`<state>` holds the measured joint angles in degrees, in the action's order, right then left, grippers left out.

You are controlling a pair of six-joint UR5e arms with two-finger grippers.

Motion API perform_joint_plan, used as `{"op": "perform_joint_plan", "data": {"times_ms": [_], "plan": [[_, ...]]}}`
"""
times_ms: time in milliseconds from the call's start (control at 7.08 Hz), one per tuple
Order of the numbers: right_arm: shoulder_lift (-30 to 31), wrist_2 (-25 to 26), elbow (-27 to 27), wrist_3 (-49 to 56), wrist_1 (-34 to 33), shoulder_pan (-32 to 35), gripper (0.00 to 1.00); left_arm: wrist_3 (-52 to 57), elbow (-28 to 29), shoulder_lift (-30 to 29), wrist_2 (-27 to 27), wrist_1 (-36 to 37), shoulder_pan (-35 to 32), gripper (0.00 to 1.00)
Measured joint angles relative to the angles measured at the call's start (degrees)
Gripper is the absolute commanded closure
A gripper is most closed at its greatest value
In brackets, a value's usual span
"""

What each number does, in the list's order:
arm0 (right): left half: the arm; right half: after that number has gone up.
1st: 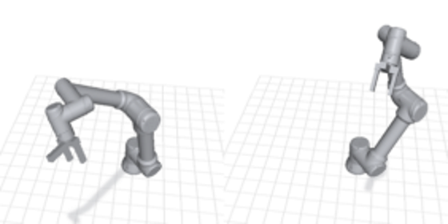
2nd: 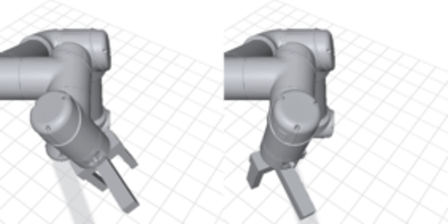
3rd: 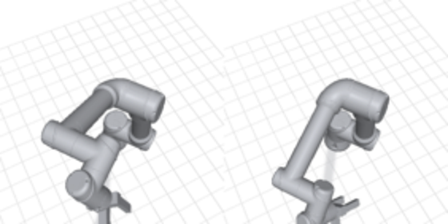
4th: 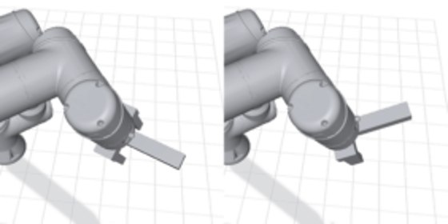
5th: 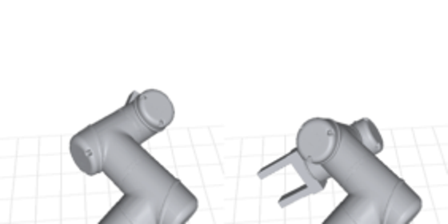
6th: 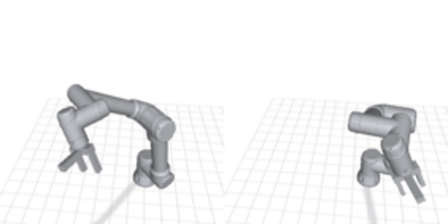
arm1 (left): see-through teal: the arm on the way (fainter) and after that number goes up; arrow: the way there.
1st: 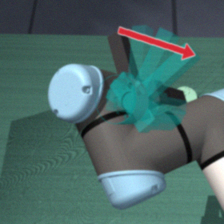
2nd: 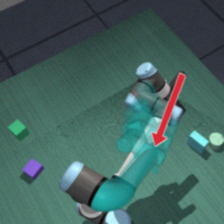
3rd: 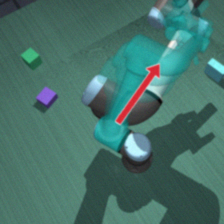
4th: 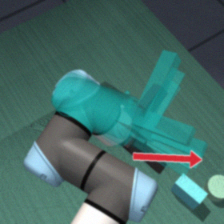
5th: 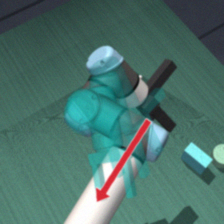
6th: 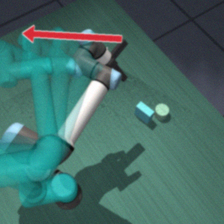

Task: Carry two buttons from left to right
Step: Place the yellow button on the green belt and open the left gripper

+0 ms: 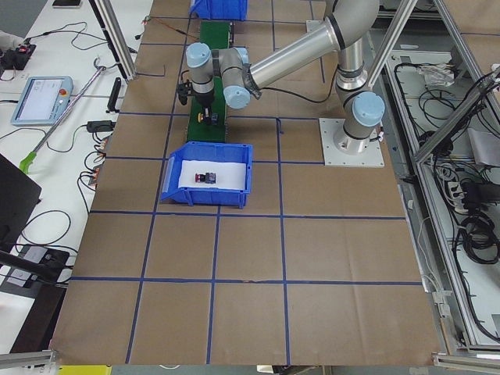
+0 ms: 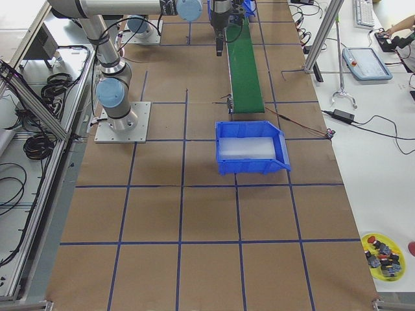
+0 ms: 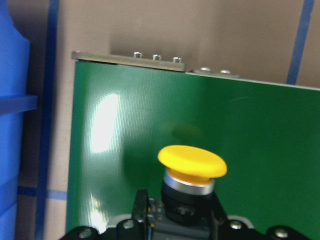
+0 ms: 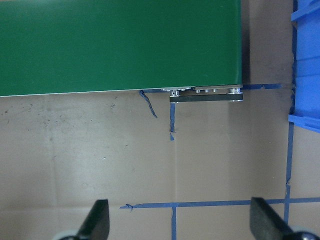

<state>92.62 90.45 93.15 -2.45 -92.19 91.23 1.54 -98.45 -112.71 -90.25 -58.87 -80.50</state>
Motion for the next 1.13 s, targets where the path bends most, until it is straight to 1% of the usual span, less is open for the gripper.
{"op": "perform_joint_plan", "data": {"times_ms": [141, 424, 706, 847, 1130], "plan": [[-0.09, -0.01, -0.04, 0.00, -0.08, 0.00, 0.00, -0.27, 0.00, -0.37, 0.01, 0.67, -0.12, 0.00], [-0.15, 0.01, -0.09, -0.01, -0.17, 0.00, 0.00, -0.49, 0.56, -0.26, -0.06, 1.60, -0.17, 0.00], [-0.22, 0.07, -0.34, -0.01, -0.24, 0.00, 0.00, -0.35, 1.98, 1.69, -0.14, 0.88, -0.18, 0.00], [-0.23, 0.07, -0.49, -0.01, -0.26, -0.04, 0.00, -0.18, 3.12, 4.03, -0.05, -2.06, -0.06, 0.00], [-0.23, 0.16, -0.64, 0.01, -0.29, -0.21, 0.00, 0.41, 7.45, 8.66, 0.04, -12.62, 0.53, 0.00]]}}
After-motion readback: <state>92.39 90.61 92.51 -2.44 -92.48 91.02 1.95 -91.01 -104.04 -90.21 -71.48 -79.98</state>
